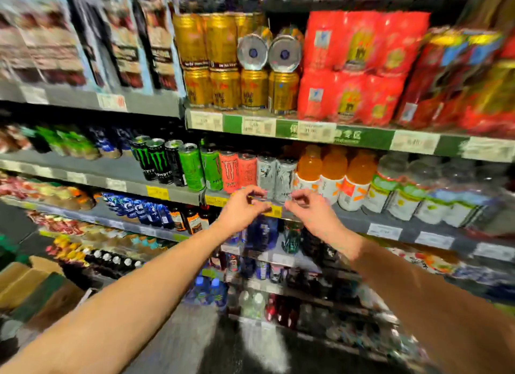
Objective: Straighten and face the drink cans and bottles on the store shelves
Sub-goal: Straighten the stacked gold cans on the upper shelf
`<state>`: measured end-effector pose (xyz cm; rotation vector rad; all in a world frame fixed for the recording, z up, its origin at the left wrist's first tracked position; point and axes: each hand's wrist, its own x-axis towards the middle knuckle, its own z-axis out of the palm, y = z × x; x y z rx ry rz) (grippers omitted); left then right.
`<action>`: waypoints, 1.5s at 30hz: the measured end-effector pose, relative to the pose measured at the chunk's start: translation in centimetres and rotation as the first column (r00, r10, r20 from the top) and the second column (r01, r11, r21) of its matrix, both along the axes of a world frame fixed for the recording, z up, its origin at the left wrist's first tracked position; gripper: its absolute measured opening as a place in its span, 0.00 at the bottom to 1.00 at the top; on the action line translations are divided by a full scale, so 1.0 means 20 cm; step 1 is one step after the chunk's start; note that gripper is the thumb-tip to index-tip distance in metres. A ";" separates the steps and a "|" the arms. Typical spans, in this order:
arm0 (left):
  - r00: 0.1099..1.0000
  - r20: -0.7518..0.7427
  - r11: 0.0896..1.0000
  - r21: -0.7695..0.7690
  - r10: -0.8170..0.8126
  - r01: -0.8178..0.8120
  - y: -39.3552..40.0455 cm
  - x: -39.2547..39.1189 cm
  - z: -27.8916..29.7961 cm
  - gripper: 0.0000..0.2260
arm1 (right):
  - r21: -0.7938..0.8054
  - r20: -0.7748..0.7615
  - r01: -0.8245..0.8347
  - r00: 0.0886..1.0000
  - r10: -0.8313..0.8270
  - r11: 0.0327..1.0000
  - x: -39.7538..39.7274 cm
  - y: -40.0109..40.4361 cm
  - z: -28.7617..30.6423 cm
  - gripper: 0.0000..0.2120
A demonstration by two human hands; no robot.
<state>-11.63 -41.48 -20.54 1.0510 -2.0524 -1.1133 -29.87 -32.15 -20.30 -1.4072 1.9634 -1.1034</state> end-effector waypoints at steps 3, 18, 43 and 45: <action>0.999 -0.027 0.994 -0.109 -0.020 0.017 -0.01 0.01 0.27 0.09 | -0.083 -0.018 -0.031 0.999 0.029 0.996 -0.03 0.04 0.24 0.10; 0.986 0.065 0.867 -0.471 -0.151 0.164 -0.32 0.08 1.33 0.11 | -0.363 -0.240 -0.233 0.959 0.151 0.902 -0.05 -0.07 1.13 0.07; 0.615 0.775 0.770 -0.299 -0.149 0.564 -1.17 -0.43 1.85 0.29 | 0.364 -0.864 0.071 0.399 0.308 0.929 -0.21 -0.89 1.78 0.49; 0.573 0.804 0.795 -0.238 -0.162 0.558 -1.18 -0.45 1.84 0.30 | 0.403 -0.835 0.089 0.444 0.325 0.911 -0.23 -0.91 1.78 0.52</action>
